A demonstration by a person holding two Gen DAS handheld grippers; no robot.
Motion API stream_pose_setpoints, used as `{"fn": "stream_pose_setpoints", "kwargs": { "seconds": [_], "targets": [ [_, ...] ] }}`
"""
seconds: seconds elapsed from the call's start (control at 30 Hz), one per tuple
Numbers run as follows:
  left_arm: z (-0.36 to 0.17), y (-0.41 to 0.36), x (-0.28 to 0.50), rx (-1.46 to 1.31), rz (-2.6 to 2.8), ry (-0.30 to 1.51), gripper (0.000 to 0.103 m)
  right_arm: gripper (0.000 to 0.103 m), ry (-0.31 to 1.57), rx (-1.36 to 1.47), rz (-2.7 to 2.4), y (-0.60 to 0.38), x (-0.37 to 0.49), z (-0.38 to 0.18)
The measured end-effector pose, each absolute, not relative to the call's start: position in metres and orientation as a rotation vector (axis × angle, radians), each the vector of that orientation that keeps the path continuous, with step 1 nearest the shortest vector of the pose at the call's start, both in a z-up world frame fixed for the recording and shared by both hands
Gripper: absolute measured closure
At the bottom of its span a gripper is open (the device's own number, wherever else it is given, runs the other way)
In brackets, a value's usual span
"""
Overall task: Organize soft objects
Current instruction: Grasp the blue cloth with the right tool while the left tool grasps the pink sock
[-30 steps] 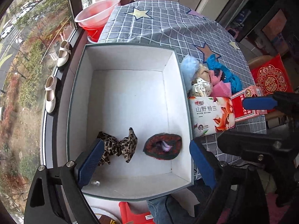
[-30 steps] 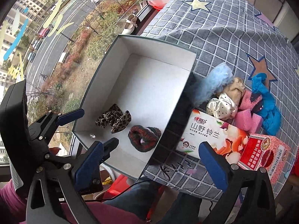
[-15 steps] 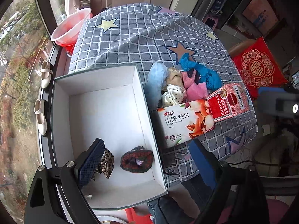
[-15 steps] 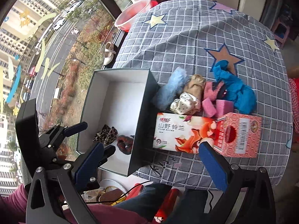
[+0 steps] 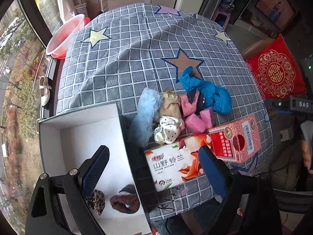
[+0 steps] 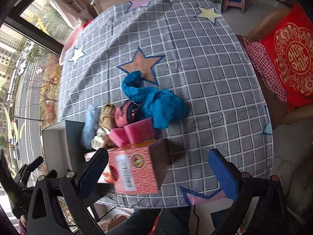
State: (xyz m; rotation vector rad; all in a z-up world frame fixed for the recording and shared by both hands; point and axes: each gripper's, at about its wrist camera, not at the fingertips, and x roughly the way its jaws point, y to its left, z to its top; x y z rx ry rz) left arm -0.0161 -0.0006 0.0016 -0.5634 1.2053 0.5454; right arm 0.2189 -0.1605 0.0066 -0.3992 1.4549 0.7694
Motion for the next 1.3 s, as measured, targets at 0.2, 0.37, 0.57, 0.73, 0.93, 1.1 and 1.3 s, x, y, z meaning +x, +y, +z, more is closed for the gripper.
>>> {"fn": "stream_pose_setpoints", "kwargs": {
  "seconds": [0.2,0.37,0.57,0.73,0.93,1.1,1.3],
  "targets": [
    [-0.023,0.021,0.055,-0.53,0.537,1.292,0.009,0.001,1.568,-0.448,0.724,-0.152,0.262,-0.062],
    [-0.053,0.032,0.103,-0.475,0.542,1.362,0.009,0.001,1.633,-0.458,0.745,-0.135,0.281,-0.108],
    [-0.093,0.026,0.135,-0.42,0.483,1.47,0.009,0.001,1.658,-0.541,0.797,-0.101,0.284,-0.151],
    [-0.114,0.01,0.155,-0.372,0.389,1.511,0.009,0.001,1.569,-0.68,0.753,-0.092,0.286,-0.171],
    [-0.129,0.009,0.173,-0.35,0.352,1.547,0.009,0.001,1.442,-0.762,0.512,-0.134,0.341,-0.171],
    [-0.123,0.02,0.183,-0.376,0.355,1.525,0.009,0.001,1.549,-0.476,0.548,-0.181,0.375,-0.161],
    [-0.122,0.013,0.178,-0.344,0.327,1.557,0.009,0.001,1.526,-0.487,0.623,-0.172,0.366,-0.165]
  ]
}}
